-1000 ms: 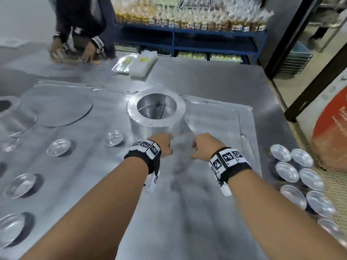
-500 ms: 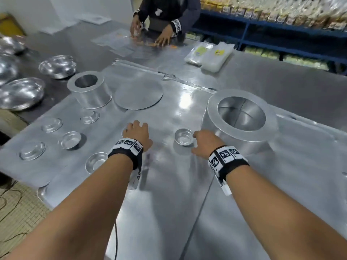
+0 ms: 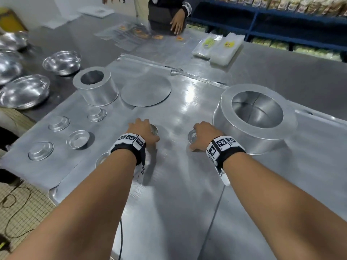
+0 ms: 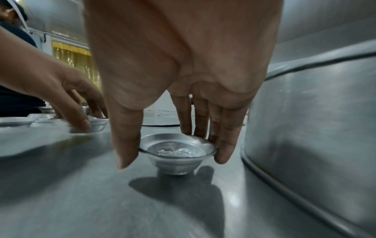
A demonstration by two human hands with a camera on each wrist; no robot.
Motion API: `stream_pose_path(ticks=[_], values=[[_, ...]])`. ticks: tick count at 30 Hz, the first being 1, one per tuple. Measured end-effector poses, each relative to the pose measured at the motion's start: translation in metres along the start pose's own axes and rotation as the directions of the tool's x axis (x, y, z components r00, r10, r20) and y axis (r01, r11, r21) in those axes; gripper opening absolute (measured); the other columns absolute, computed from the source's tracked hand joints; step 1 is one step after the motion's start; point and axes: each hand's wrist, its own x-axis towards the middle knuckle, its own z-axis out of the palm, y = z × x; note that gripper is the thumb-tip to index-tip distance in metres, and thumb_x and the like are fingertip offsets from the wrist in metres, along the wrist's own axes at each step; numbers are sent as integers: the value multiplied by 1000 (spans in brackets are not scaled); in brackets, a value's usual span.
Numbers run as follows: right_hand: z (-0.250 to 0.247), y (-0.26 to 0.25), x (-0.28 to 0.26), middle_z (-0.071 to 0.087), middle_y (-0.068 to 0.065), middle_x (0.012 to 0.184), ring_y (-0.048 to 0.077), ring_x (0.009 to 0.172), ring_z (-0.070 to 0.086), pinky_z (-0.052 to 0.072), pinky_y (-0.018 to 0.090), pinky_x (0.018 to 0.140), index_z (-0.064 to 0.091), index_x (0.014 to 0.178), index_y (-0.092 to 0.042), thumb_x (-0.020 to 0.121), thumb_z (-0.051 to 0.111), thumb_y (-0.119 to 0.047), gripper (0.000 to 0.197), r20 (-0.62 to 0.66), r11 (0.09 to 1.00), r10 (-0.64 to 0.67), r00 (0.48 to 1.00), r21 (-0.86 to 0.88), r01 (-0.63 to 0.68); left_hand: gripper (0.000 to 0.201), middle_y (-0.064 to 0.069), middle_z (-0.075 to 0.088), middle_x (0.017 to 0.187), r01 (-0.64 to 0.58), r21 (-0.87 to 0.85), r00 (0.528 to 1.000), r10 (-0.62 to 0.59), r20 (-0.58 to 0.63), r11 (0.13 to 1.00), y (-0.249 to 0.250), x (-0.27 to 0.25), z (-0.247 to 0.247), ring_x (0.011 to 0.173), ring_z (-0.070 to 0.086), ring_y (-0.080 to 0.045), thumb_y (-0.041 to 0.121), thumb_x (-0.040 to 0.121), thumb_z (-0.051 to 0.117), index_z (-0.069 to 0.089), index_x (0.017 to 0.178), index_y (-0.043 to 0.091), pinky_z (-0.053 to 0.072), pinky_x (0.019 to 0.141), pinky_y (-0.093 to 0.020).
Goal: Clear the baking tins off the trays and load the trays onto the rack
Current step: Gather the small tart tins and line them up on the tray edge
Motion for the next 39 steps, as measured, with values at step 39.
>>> stream_pose_path(ticks=[39], values=[[-38,494,-362,68,1,106,21,92,63,52,29,75,68,109,-17,49,88,-34,66,-43,694,669,742,393,-603,50,-8,62,97,-829,55,553,802,224,556,579,-243,112,97,59,-32,60,70,64,58,93,16,52,83,-37]])
